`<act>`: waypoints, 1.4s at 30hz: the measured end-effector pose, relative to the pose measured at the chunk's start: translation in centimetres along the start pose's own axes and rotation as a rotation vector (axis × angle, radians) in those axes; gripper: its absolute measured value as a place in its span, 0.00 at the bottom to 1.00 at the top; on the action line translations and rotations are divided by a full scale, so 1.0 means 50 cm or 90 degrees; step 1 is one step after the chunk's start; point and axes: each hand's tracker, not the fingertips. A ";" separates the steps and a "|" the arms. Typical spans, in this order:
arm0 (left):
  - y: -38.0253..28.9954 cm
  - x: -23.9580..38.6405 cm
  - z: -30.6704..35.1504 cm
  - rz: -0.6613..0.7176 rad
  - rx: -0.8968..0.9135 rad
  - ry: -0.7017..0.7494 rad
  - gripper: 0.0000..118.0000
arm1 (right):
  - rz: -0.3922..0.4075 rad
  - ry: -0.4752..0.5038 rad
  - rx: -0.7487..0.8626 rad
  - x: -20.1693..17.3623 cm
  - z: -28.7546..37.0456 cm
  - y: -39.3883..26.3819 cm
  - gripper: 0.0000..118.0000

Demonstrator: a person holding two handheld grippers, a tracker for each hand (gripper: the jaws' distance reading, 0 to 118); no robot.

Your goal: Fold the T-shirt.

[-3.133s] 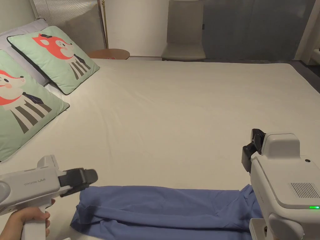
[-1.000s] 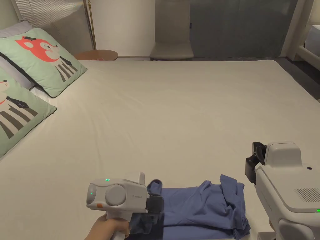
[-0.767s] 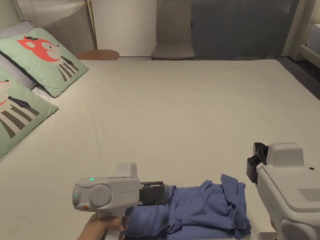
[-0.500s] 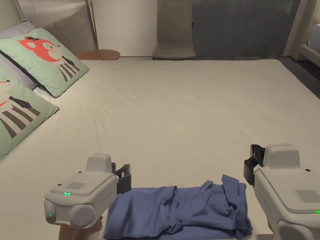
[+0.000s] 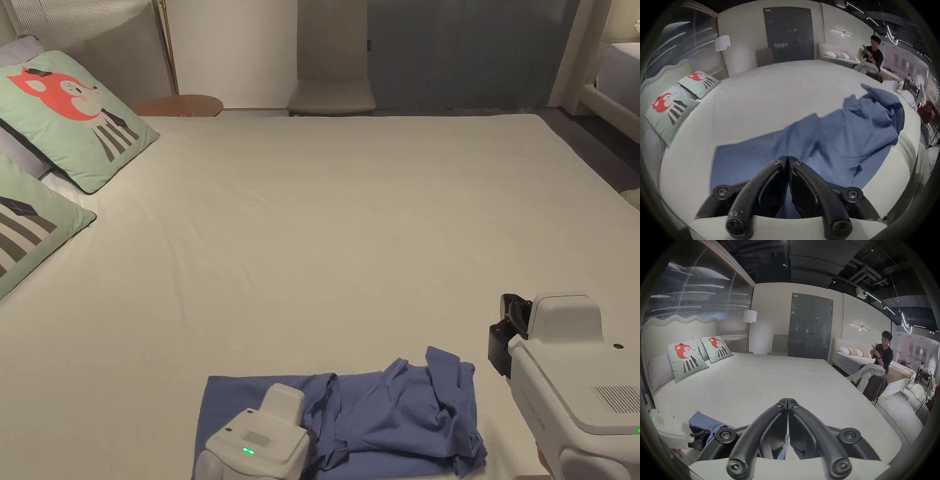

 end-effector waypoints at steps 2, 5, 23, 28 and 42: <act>0.004 0.028 -0.005 -0.008 0.007 -0.004 0.00 | 0.000 -0.008 -0.002 0.016 -0.004 -0.004 0.01; 0.027 0.054 0.000 -0.004 0.015 -0.034 0.00 | -0.004 -0.018 -0.006 0.028 -0.001 -0.006 0.01; 0.051 -0.321 0.111 0.427 -0.011 -0.354 0.90 | -0.004 0.000 -0.004 -0.010 0.000 0.013 0.01; 0.000 -0.412 0.096 0.473 -0.054 -0.333 0.94 | -0.003 0.012 -0.009 -0.029 -0.015 0.009 0.01; -0.099 -0.476 -0.057 0.517 -0.141 -0.389 0.49 | 0.008 0.006 -0.027 -0.033 -0.019 0.001 0.01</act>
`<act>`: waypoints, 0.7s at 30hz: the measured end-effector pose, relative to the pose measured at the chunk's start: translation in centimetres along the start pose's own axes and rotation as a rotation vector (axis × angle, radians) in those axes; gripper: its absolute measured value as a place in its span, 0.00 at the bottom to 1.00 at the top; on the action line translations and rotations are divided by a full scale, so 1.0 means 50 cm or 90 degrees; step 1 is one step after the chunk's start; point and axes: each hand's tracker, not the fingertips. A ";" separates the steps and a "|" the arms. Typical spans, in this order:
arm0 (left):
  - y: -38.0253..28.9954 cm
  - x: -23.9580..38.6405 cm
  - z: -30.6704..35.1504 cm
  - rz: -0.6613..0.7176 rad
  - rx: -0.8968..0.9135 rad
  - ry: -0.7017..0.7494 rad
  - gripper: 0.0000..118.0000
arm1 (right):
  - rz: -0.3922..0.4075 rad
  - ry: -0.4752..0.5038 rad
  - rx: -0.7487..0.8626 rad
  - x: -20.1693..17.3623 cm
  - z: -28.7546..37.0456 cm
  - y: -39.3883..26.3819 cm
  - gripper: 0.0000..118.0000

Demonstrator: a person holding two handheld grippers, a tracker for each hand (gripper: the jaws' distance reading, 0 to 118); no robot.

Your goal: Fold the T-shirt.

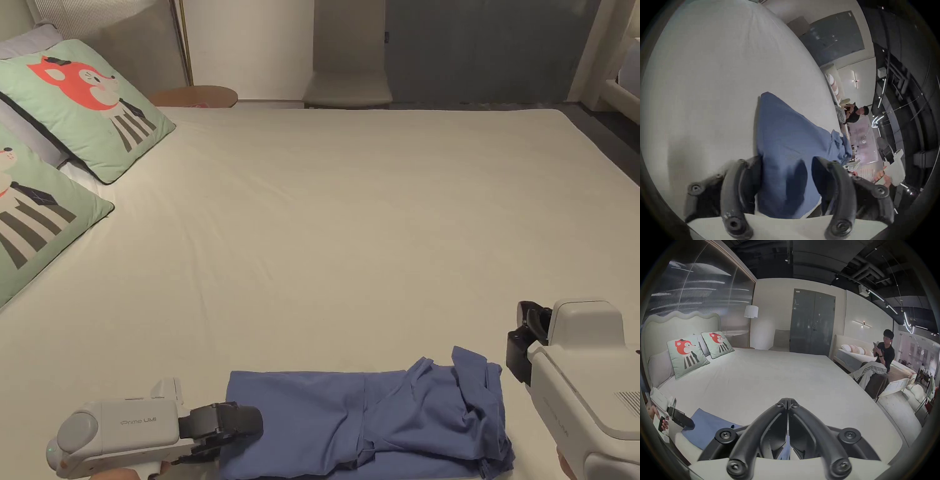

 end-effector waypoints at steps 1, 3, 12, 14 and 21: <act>-0.001 0.001 -0.001 -0.006 0.001 -0.001 0.44 | 0.000 -0.003 0.001 0.001 0.001 0.001 0.01; -0.008 0.016 -0.001 -0.023 0.014 0.020 0.17 | 0.000 -0.005 0.001 0.003 0.000 0.002 0.01; 0.003 0.076 0.112 -0.138 0.068 0.119 0.10 | 0.003 0.009 0.005 -0.006 -0.001 0.015 0.01; 0.013 0.074 0.154 -0.164 0.078 0.164 0.11 | 0.000 0.015 0.009 -0.010 -0.001 0.016 0.01; -0.005 0.182 0.226 -0.193 0.094 0.313 0.11 | 0.001 0.037 0.013 -0.028 -0.004 0.014 0.01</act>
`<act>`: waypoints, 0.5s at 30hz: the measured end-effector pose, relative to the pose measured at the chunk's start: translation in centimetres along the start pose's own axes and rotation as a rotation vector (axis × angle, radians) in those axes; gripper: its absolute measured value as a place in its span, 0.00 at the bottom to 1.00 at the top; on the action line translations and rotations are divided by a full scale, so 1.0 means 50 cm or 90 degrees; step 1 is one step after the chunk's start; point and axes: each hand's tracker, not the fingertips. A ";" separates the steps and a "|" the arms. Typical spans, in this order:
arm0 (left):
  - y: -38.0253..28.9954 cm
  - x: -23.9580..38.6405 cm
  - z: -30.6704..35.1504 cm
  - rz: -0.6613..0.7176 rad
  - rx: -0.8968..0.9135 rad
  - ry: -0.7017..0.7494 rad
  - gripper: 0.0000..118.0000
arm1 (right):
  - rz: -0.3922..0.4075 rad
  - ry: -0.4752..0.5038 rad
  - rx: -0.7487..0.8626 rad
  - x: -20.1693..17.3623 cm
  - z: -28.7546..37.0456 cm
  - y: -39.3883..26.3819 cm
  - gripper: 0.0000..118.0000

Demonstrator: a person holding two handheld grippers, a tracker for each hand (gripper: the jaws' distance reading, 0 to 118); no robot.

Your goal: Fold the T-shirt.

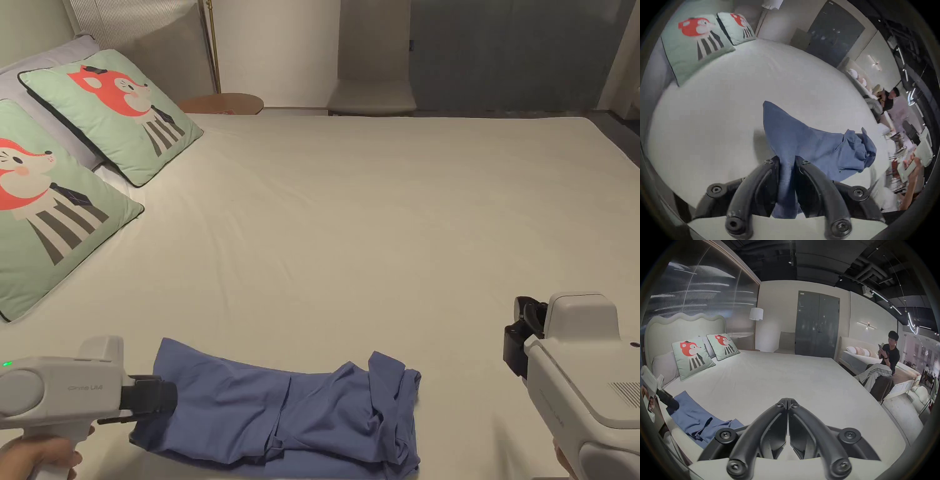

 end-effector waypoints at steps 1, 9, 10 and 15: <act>0.005 0.021 0.000 -0.013 0.003 0.001 0.11 | -0.001 0.002 0.000 -0.001 0.000 0.000 0.01; 0.021 0.284 -0.019 -0.167 -0.018 0.003 0.11 | 0.000 0.001 -0.001 0.009 0.003 -0.002 0.01; 0.021 0.306 -0.028 -0.180 -0.026 0.000 0.11 | 0.000 0.000 -0.001 0.012 0.005 -0.003 0.01; 0.008 0.419 -0.091 -0.246 -0.066 -0.032 0.11 | -0.007 -0.012 -0.003 0.028 0.021 -0.007 0.01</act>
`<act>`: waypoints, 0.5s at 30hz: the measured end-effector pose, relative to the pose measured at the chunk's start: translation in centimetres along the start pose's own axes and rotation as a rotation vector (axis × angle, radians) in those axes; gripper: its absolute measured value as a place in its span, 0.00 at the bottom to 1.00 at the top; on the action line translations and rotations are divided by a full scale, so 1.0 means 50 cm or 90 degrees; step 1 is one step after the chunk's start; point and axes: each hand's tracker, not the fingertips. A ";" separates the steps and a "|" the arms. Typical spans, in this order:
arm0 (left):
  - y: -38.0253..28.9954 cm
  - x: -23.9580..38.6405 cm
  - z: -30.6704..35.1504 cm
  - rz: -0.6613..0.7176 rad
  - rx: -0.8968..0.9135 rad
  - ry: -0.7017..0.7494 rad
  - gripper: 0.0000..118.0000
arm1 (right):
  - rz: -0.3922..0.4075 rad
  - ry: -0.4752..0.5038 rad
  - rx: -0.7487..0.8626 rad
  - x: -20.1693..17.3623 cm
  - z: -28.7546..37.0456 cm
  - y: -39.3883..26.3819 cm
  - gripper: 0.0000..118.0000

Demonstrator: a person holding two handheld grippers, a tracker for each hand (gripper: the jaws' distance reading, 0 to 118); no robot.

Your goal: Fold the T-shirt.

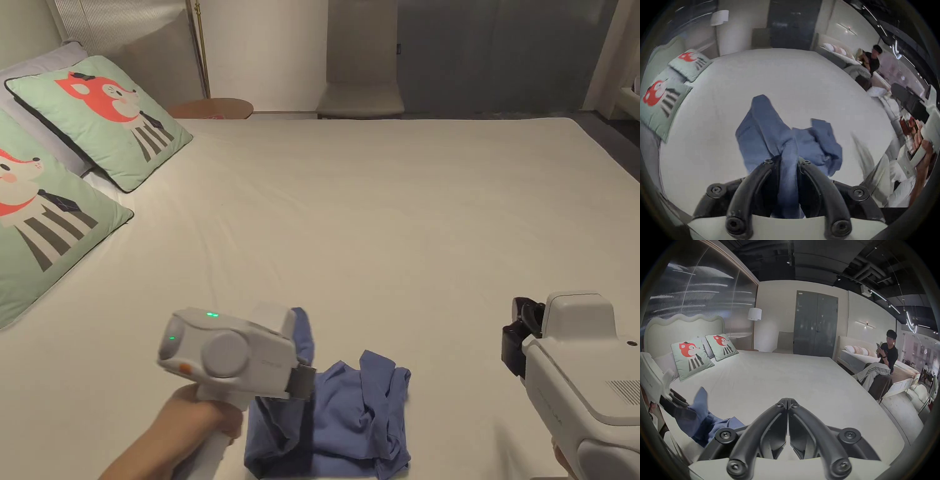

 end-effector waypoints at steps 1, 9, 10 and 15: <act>0.004 0.021 -0.015 -0.019 -0.012 -0.003 0.11 | -0.001 -0.002 -0.001 0.003 0.001 -0.001 0.01; 0.014 0.115 -0.150 -0.060 -0.079 -0.018 0.27 | -0.008 -0.021 -0.008 0.032 0.014 -0.012 0.01; 0.010 0.122 -0.157 -0.060 -0.076 -0.013 0.40 | -0.009 -0.024 -0.009 0.035 0.015 -0.013 0.01; -0.006 0.128 -0.109 -0.042 0.008 -0.044 0.83 | -0.014 -0.034 -0.014 0.050 0.015 -0.016 0.01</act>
